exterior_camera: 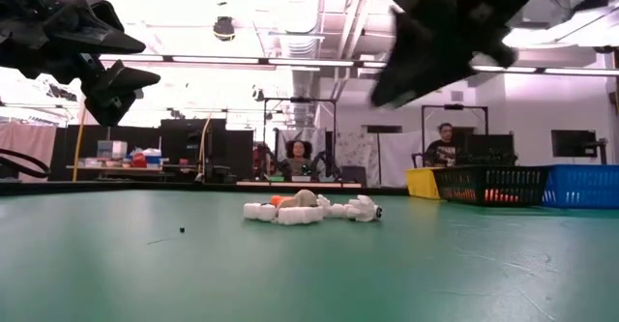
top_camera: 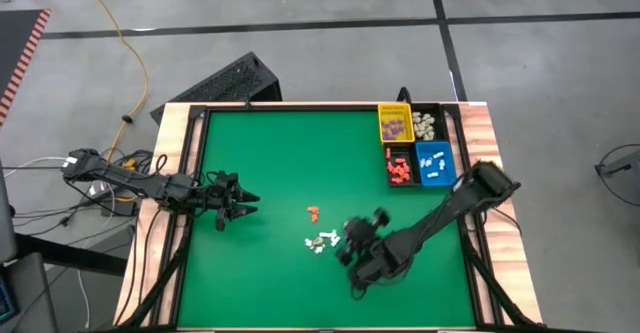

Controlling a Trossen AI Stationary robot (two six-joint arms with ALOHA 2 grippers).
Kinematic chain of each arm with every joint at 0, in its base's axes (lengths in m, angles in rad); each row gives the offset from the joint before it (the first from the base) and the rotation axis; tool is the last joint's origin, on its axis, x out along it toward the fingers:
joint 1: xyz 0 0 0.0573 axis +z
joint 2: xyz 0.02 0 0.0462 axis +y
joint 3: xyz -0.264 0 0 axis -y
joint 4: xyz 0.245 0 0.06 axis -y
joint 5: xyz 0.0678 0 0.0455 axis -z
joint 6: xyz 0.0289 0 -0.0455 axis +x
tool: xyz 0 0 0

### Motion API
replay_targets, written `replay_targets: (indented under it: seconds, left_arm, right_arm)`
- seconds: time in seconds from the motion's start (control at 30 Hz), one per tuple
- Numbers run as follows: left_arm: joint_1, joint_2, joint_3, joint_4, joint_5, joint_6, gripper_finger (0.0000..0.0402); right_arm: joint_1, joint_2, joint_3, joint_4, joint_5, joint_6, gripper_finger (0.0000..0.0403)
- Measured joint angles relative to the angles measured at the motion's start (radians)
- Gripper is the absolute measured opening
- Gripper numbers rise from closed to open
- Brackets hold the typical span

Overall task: Sort Halloween decoration
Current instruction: Put the gray skull toy into the top black basket

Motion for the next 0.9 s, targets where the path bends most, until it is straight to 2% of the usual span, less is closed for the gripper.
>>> replay_targets:
  seconds: [0.1, 0.2, 0.33, 0.43, 0.53, 0.63, 0.77, 0.9]
  left_arm:
    - [0.000, 0.000, 0.000, 0.001, 0.000, 0.000, 0.0180]
    - [0.000, 0.000, 0.000, 0.005, 0.000, -0.002, 0.0180]
    - [0.000, 0.000, 0.000, 0.007, 0.000, -0.005, 0.0180]
    - [0.000, 0.000, 0.000, 0.007, 0.000, -0.006, 0.0180]
    - [0.000, 0.000, 0.000, 0.007, 0.000, -0.007, 0.0180]
    - [0.000, 0.000, 0.000, 0.007, 0.000, -0.006, 0.0180]
    - [0.000, 0.000, 0.000, 0.007, 0.000, 0.007, 0.0180]
    - [0.000, 0.000, 0.000, 0.007, 0.000, 0.007, 0.0180]
  right_arm:
    - [-0.048, -0.093, -0.037, -0.243, 0.014, 0.204, 0.0109]
    - [-0.103, -0.187, -0.072, -0.429, 0.028, 0.302, 0.0110]
    - [-0.208, -0.329, -0.146, -0.523, 0.025, 0.320, 0.0110]
    - [-0.314, -0.447, -0.217, -0.520, 0.025, 0.259, 0.0110]
    - [-0.442, -0.564, -0.287, -0.499, 0.011, 0.209, 0.0110]
    - [-0.577, -0.665, -0.358, -0.402, -0.014, 0.118, 0.0111]
    - [-0.760, -0.761, -0.460, -0.147, -0.114, -0.134, 0.0111]
    - [-0.927, -0.780, -0.536, 0.080, -0.228, -0.324, 0.0111]
